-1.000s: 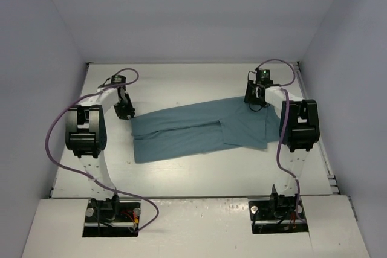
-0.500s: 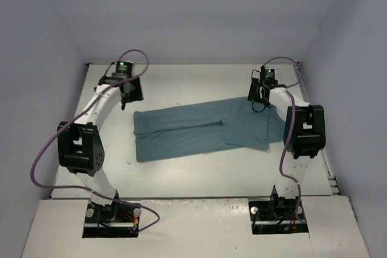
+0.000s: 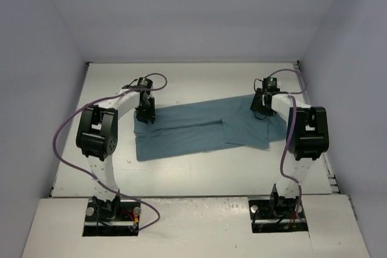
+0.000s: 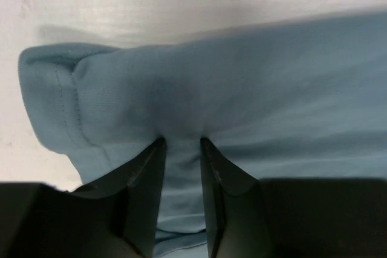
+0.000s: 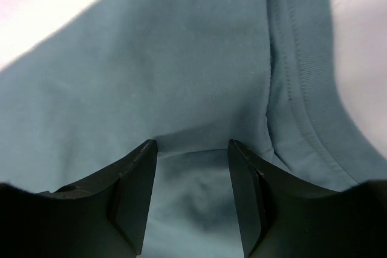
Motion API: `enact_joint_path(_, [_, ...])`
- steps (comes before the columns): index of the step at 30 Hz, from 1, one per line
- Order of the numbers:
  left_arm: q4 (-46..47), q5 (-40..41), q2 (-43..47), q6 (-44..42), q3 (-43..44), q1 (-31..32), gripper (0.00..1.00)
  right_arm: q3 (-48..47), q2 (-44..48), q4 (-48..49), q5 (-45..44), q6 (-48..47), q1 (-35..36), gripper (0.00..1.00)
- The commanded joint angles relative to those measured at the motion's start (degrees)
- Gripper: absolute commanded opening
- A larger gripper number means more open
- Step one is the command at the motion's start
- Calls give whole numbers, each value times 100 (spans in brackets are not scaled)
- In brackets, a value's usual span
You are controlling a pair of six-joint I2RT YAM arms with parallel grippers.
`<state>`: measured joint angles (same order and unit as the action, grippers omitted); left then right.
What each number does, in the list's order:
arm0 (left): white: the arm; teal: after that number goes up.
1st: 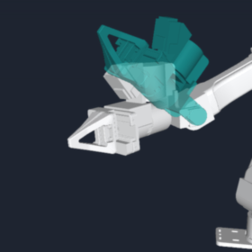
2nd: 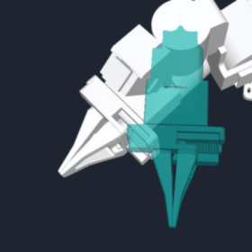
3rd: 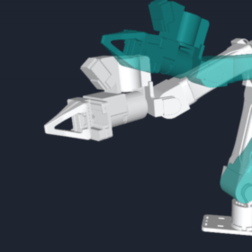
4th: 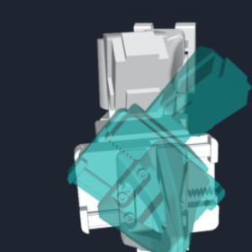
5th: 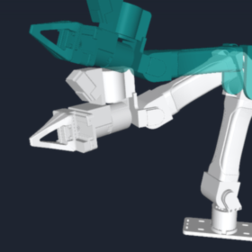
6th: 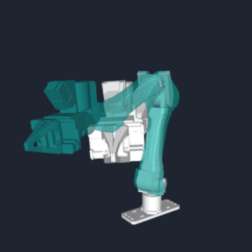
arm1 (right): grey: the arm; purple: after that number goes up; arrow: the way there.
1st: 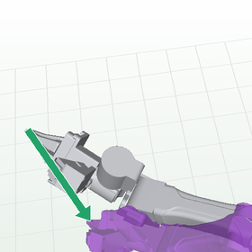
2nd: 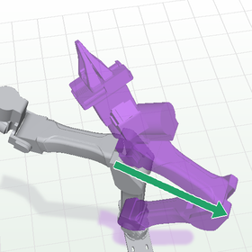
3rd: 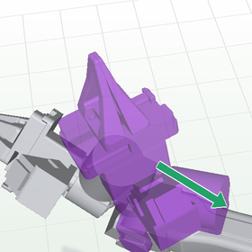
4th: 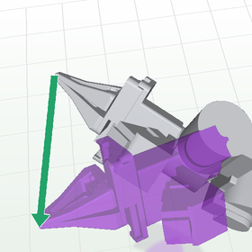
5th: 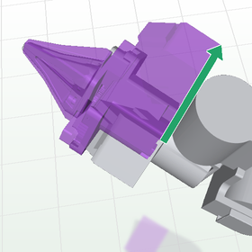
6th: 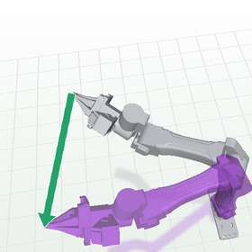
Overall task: Fold and stack the t-shirts
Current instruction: Rotate the tshirt 90 degrees
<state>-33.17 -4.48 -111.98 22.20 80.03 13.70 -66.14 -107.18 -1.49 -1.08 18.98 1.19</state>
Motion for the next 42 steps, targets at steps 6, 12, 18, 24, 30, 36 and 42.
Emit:
enact_joint_path(6, [-50,175,750,766,-1481,-594,22,-1672,-1439,9,270,-146,458,48])
enact_joint_path(12, [13,-262,2015,1260,-2761,-452,22,-3781,-2736,-288,878,-961,1226,48])
enact_joint_path(18, [-213,-414,3460,1498,-3155,390,32,-5490,-3398,-522,800,-1607,1922,52])
enact_joint_path(24, [-552,222,4069,832,-1970,362,55,-5585,-2598,-512,286,-1642,1941,60])
enact_joint_path(30, [-538,85,2905,125,-1177,340,56,-4177,-1315,-510,86,-1080,1618,60])
enact_joint_path(36, [-472,-161,2153,-213,-667,335,56,-2143,-360,-476,439,-207,887,49])
enact_joint_path(42, [-415,-380,2006,-425,-635,341,56,-1167,-73,-127,1348,-416,403,39])
